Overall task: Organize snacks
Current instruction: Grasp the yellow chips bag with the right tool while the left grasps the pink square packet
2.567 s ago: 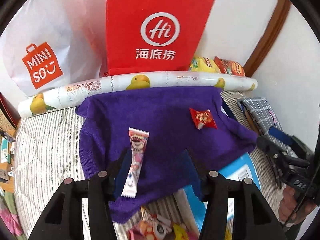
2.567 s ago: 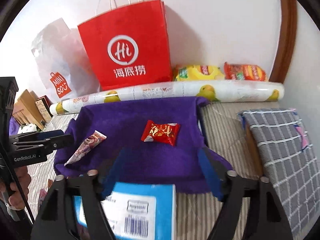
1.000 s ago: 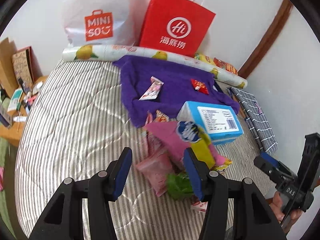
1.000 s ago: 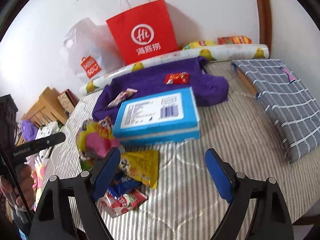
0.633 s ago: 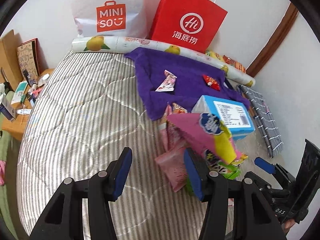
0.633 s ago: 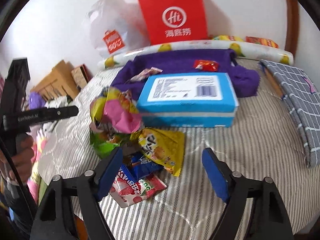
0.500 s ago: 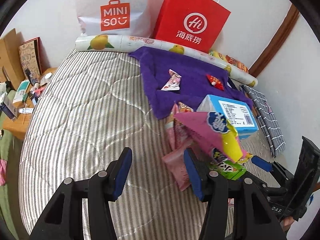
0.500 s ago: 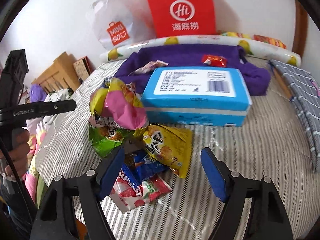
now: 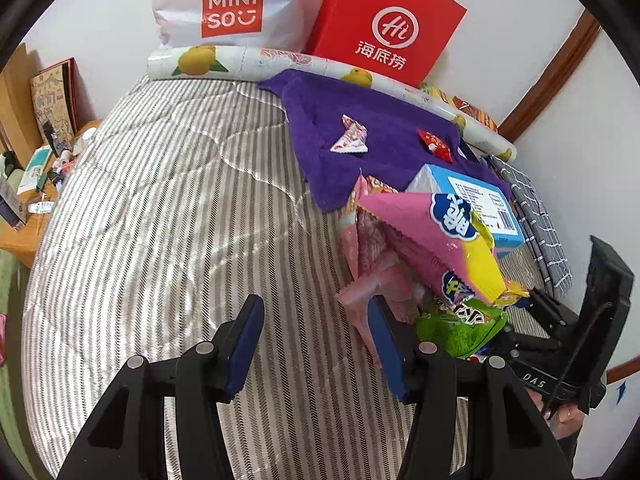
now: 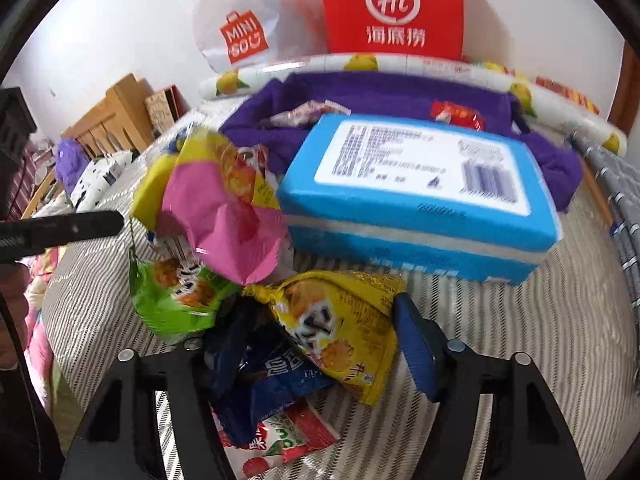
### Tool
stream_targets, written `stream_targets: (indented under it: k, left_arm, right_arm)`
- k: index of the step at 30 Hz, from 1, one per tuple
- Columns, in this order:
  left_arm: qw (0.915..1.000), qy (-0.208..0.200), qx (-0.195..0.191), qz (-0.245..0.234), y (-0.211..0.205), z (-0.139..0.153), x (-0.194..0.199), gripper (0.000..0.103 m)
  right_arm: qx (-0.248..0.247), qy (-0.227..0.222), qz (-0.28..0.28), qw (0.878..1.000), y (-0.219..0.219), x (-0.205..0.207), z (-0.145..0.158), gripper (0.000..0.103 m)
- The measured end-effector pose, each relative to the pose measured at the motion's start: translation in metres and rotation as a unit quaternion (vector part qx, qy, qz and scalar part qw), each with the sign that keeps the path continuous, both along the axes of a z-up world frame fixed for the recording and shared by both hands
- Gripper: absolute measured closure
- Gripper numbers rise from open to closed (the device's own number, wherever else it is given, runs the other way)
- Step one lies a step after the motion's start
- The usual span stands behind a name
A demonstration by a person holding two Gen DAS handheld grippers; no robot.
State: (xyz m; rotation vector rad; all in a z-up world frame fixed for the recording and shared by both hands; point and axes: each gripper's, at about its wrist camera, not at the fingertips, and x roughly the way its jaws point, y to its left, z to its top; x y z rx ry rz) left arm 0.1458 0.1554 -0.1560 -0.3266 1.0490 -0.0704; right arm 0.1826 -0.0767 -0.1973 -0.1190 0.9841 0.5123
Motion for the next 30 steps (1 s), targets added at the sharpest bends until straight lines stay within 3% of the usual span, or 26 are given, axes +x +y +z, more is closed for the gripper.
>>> stream_targets:
  k: [3,13,20,24,30]
  left_arm:
    - [0.9999,0.002,-0.013,-0.004,-0.003,-0.007,0.001,0.051]
    - [0.9978,0.017,-0.061,-0.021,-0.024,-0.032,0.011,0.051]
    - [0.9985,0.012,-0.047,-0.025,-0.043,-0.034,0.024,0.043]
    - [0.9993,-0.003,-0.021,-0.030,-0.050,-0.034,0.024,0.045]
    - [0.9990,-0.006,-0.035,-0.027,-0.038,-0.032,0.016,0.051]
  right_arm:
    - [-0.004,-0.023,-0.005,1.000,-0.008,-0.005,0.007,0.040]
    - [0.008,-0.037,-0.068,0.997,-0.062,-0.012,0.017,0.040]
    - [0.007,-0.027,-0.089,0.996,-0.081,-0.009,0.006,0.040]
    - [0.009,-0.018,-0.092,0.996,-0.084,-0.008,0.000,0.040]
    - [0.009,-0.021,-0.091,0.996,-0.084,-0.008,-0.001,0.041]
